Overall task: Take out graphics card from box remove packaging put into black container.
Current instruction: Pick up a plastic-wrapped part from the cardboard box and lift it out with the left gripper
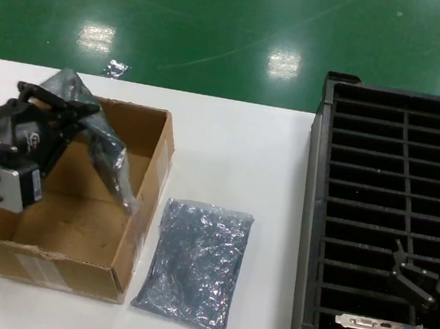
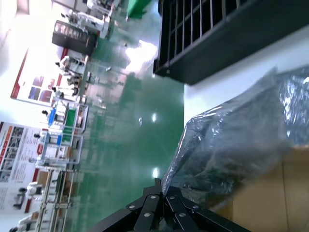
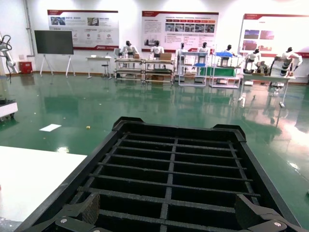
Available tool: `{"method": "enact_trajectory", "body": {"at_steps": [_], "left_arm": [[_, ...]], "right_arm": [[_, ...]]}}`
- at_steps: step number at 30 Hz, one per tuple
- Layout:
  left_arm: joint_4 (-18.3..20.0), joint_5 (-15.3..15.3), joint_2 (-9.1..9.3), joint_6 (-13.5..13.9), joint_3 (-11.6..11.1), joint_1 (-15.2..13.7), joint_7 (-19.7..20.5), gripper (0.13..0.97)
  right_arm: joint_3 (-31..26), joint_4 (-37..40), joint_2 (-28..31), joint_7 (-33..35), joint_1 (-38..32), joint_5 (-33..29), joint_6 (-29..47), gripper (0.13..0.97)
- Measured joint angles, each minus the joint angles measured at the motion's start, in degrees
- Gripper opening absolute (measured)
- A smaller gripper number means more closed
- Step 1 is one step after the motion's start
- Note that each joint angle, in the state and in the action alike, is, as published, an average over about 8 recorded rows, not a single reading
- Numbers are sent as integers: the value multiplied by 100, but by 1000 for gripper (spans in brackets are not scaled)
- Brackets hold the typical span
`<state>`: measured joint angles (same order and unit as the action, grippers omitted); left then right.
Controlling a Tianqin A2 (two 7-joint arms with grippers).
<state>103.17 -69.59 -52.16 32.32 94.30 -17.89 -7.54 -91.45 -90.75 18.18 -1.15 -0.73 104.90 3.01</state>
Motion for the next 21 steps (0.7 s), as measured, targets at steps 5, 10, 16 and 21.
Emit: {"method": "enact_trajectory", "body": {"at_steps": [5,10,16,21], "left_arm": [[219,19,-17,-23,-68,82,87,139],[348,96,-71,-46,-203,117,169,139],[531,-253,-187,47,-327,281,364,139],[628,-524,-223,142,-322,407,579,139]], "right_arm": [[0,0,0,0,0,0,0,966],[0,0,0,0,0,0,0,966],[0,0,0,0,0,0,0,966],[0,0,0,0,0,0,0,966]]}}
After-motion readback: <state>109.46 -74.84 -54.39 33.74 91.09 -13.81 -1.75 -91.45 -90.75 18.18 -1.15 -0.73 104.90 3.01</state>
